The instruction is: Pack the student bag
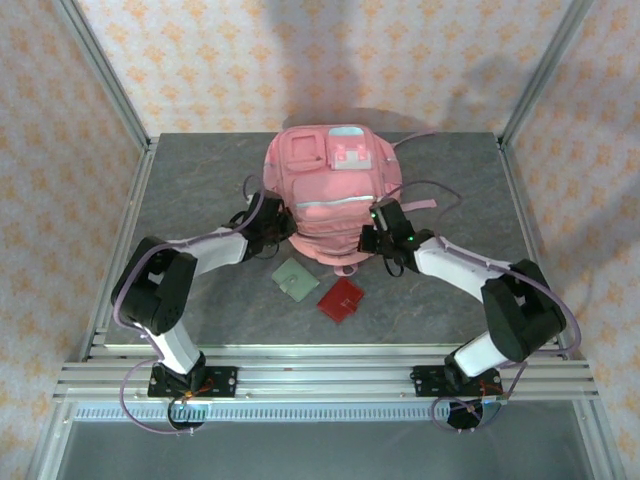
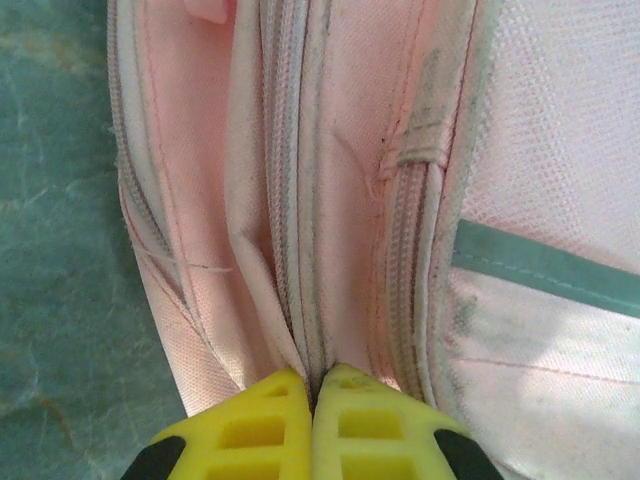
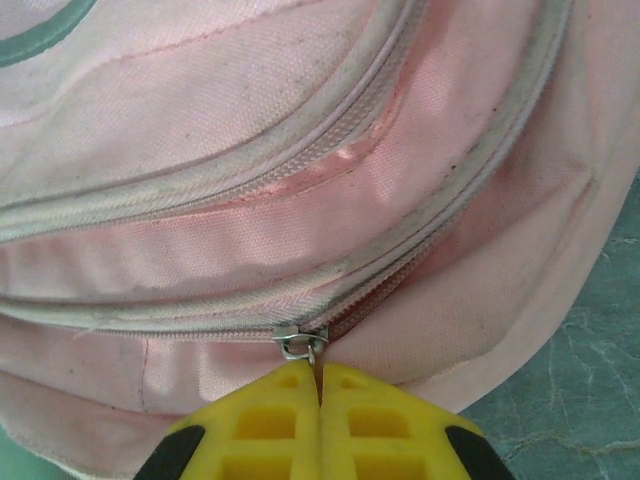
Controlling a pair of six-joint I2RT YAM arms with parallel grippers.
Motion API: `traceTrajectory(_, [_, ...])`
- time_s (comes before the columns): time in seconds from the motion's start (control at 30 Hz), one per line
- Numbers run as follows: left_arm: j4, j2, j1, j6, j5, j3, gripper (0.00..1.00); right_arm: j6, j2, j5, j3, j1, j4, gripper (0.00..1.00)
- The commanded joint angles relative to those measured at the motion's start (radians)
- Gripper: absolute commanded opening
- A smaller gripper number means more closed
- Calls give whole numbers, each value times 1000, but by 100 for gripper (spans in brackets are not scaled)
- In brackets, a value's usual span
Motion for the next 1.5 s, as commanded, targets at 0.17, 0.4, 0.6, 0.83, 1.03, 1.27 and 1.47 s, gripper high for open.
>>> traceTrajectory(0.17, [-111, 159, 31, 167, -61, 313, 0, 84, -14, 13, -34, 131, -60, 0])
traceTrajectory(0.4, [-145, 207, 80, 176, -54, 487, 24, 132, 124, -62, 132, 207, 53, 0])
traceTrajectory(0.6, [-99, 44, 69, 144, -6, 297, 60, 134, 193, -76, 213, 207, 92, 0])
traceTrajectory(0.83, [20, -73, -28, 35, 33, 32, 64, 131, 186, -77, 191, 207, 103, 0])
traceTrajectory(1.03, [69, 28, -105, -17, 14, 41, 63, 138, 174, -85, 172, 206, 121, 0])
traceTrajectory(1.27, [37, 99, -85, -10, -48, 82, 0, 121, 145, -23, 151, 200, 50, 0])
traceTrajectory(1.47, [23, 78, -28, 14, -39, 73, 0, 109, 66, 22, 56, 147, 2, 0])
